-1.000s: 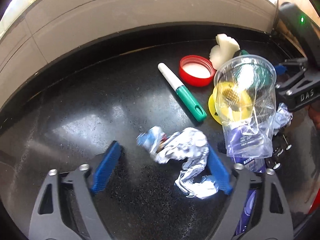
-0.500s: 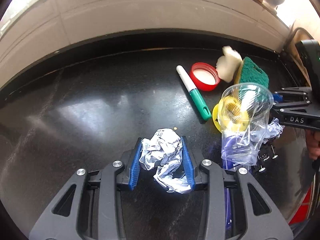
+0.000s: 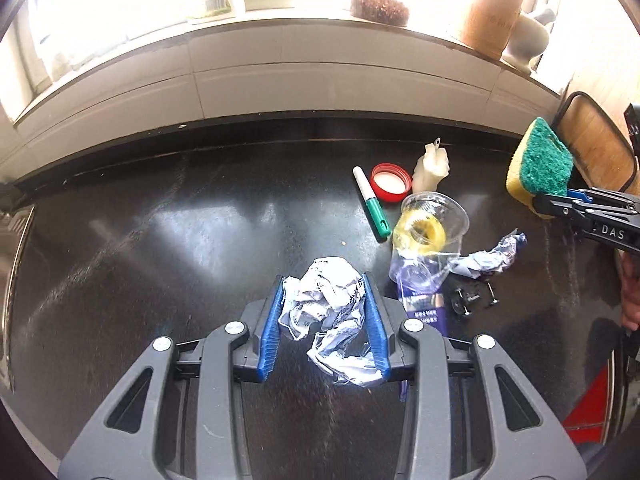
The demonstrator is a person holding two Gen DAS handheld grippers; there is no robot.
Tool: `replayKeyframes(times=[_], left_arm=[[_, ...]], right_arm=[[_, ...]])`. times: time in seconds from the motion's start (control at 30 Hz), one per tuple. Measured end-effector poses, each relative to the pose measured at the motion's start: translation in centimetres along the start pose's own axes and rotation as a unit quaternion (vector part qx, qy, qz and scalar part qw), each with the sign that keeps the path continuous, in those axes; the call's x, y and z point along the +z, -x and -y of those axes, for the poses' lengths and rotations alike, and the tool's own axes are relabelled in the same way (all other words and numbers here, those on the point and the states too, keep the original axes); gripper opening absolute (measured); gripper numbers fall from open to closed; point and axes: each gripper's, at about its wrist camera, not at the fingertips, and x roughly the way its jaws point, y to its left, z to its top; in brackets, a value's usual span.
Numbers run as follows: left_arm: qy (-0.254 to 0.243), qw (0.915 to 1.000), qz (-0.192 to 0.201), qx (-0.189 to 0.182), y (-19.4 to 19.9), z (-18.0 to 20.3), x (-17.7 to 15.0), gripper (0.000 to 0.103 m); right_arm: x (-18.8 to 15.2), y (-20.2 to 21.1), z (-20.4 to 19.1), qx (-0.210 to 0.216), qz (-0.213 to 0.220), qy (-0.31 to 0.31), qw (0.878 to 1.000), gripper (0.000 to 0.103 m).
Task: Collect trash
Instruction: 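Carry the foil and sponge to the black bin, lowering the foil into it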
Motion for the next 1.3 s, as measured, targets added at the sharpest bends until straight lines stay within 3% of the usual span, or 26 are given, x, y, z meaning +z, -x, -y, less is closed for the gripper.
replayKeyframes(times=[0.37,0.8,0.93,1.07,1.2,1.3], left_arm=[[-0.001,1.0000,0.005,-0.003,3.2,1.1,-2.6,0.037],[0.006,0.9995,0.029,0.006,6.2,-1.9,-3.3,0.037],[0.046,0.9976,0.039,0.034,8.1,-5.6,-5.0,0.037],[0.099,0.9913,0.043,0.077,10.7,-10.4,-7.5,0.037],[0.172,0.9748,0.045,0.135,14.2,-16.2,-11.8,0.037],[0.227,0.9563,0.042,0.179,16.9,-20.1,-15.7,0.037]], right_arm=[[-2.4,5.3,-1.4,0.000,0.021,-0.022,1.000,0.029],[-2.5,6.1,-5.6,-0.007,0.025,-0.008,1.000,0.029],[-0.6,5.4,-10.3,0.028,0.027,0.035,0.999,0.029],[1.3,4.0,-18.0,0.078,0.019,0.111,0.990,0.029],[1.9,2.8,-27.3,0.143,0.009,0.195,0.970,0.029],[1.1,2.3,-34.8,0.192,-0.003,0.263,0.946,0.029]])
